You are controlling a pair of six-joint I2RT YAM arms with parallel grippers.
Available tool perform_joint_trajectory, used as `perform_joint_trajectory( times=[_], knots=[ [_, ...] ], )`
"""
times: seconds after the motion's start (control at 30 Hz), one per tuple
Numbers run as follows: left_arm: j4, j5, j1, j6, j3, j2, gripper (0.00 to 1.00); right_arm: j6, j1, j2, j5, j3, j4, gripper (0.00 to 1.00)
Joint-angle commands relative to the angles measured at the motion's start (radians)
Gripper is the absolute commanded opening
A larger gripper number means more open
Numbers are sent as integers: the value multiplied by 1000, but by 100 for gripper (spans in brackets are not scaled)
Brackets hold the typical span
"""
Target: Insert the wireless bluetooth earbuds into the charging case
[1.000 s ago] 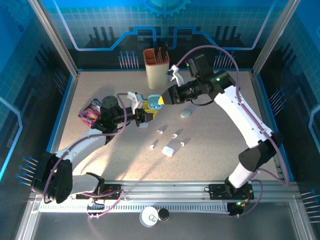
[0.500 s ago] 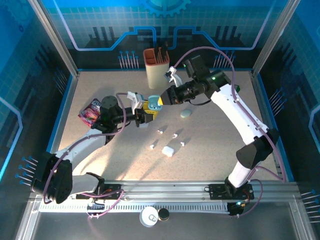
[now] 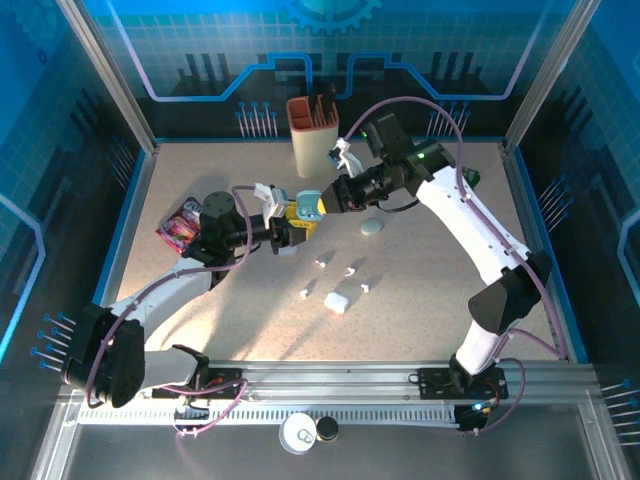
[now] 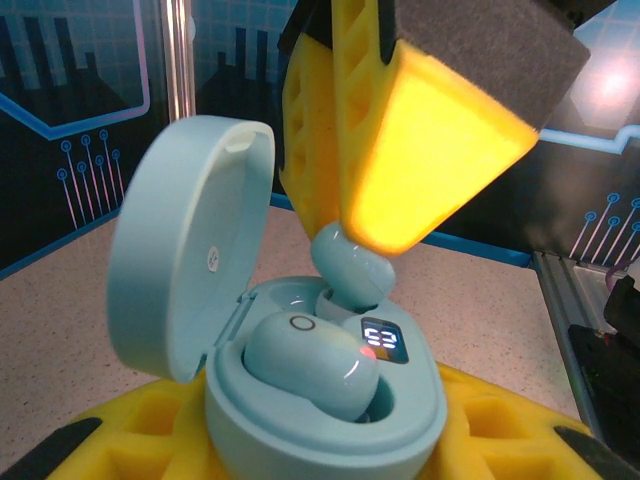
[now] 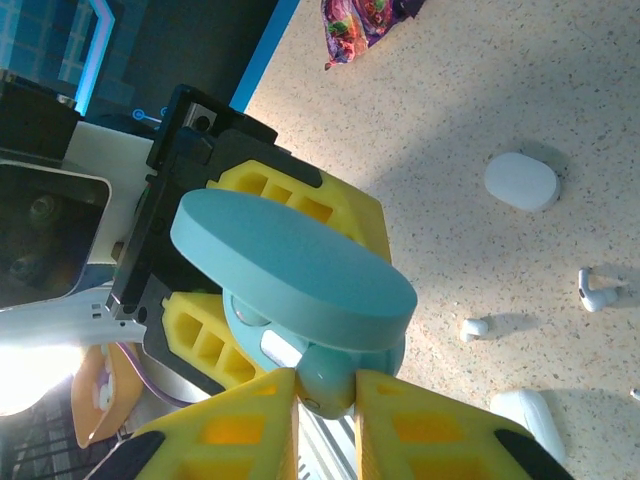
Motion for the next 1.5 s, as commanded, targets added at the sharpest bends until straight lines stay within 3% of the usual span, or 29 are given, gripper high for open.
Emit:
perform_joint_trajectory(
  times=[0.0, 0.07, 0.4, 0.53, 0.67, 0.97, 1.07, 1.47],
  knots=[
    [45, 39, -7, -3, 11, -39, 36, -16, 17, 24, 14, 3, -29, 20],
    [45, 39, -6, -3, 10, -39, 36, -13, 19, 26, 13, 8, -27, 21],
    [53, 29, -5, 7, -5, -33, 36, 16, -16, -66, 24, -63, 57, 48],
    [15, 35, -6, 34, 2, -36, 36, -10, -44, -77, 30, -38, 46, 51],
    [-10, 35, -6, 55, 0, -44, 36, -25, -44, -38, 15, 35, 17, 48],
    [-42, 39, -7, 69, 13, -45, 36, 7, -26, 91, -31, 208, 37, 31],
    [-41, 17, -7, 45, 17, -50, 36, 0, -16, 124, -59, 243, 9, 30],
    [63, -17, -7, -40, 3, -31, 36, -26, -6, 16, -111, 75, 5, 26]
  ],
)
